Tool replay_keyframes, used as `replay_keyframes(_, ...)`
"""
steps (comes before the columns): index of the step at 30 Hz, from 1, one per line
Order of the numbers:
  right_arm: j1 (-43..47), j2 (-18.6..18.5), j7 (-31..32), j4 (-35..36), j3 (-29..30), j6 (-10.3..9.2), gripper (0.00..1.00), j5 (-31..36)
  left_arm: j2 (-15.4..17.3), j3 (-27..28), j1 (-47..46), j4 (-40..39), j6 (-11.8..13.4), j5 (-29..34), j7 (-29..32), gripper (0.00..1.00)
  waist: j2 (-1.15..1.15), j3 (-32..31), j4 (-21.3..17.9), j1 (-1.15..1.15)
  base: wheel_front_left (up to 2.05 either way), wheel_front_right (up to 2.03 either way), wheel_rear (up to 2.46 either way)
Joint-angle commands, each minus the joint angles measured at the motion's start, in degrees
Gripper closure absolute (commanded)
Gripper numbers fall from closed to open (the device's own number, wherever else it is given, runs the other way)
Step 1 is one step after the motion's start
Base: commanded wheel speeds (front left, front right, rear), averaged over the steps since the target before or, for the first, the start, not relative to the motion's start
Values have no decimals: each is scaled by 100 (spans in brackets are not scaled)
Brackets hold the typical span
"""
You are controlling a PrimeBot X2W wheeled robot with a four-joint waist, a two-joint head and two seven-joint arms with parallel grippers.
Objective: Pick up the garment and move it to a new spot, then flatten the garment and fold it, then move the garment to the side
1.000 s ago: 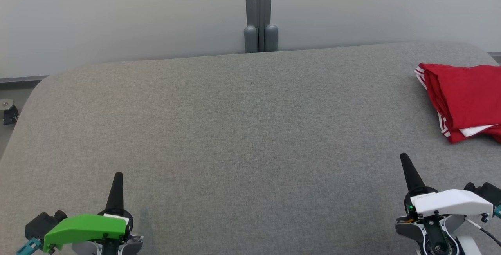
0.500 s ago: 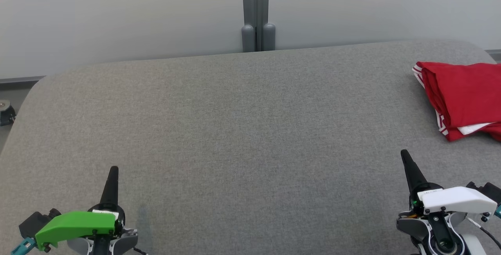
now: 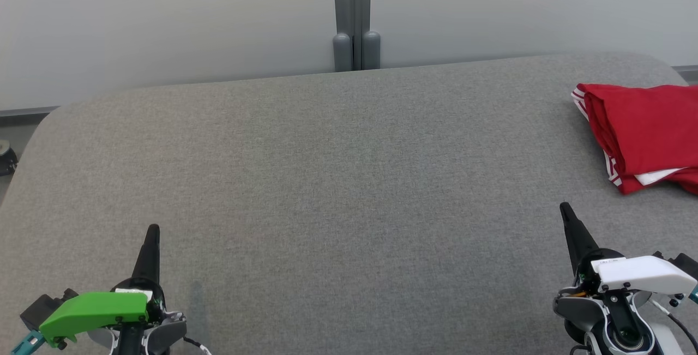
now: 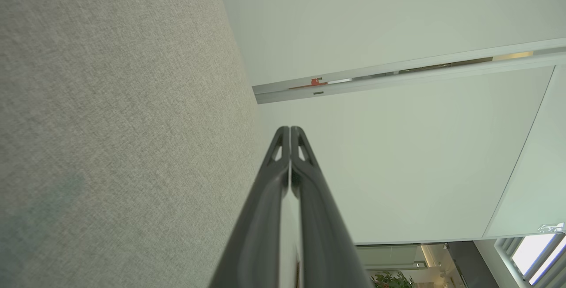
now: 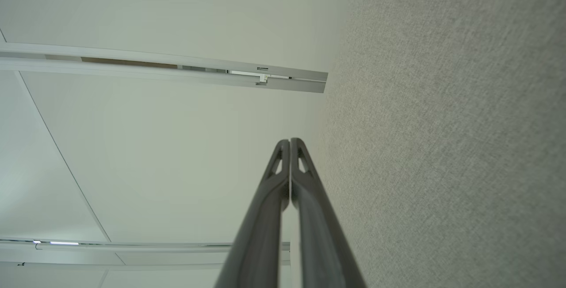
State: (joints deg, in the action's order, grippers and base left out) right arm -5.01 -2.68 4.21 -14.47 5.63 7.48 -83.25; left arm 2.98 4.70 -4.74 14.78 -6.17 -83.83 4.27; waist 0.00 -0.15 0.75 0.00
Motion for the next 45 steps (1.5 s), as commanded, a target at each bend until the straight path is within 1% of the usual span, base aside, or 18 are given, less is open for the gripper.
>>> replay_keyframes(1,-88,-28,42,47,23,3,100,-129,2,41,-118,-47,-51,-143,35,100,0,2,-5,0,0,0,0)
replay_keyframes(22,-142,-31,249,59,102,2,100,-946,-12,209,-192,-84,-158,-886,250,100,0,32,-74,0,0,0,0)
replay_keyframes(45,-139,-30,251,59,99,2,100,-934,-11,202,-181,-80,-154,-870,251,100,0,32,-75,0,0,0,0)
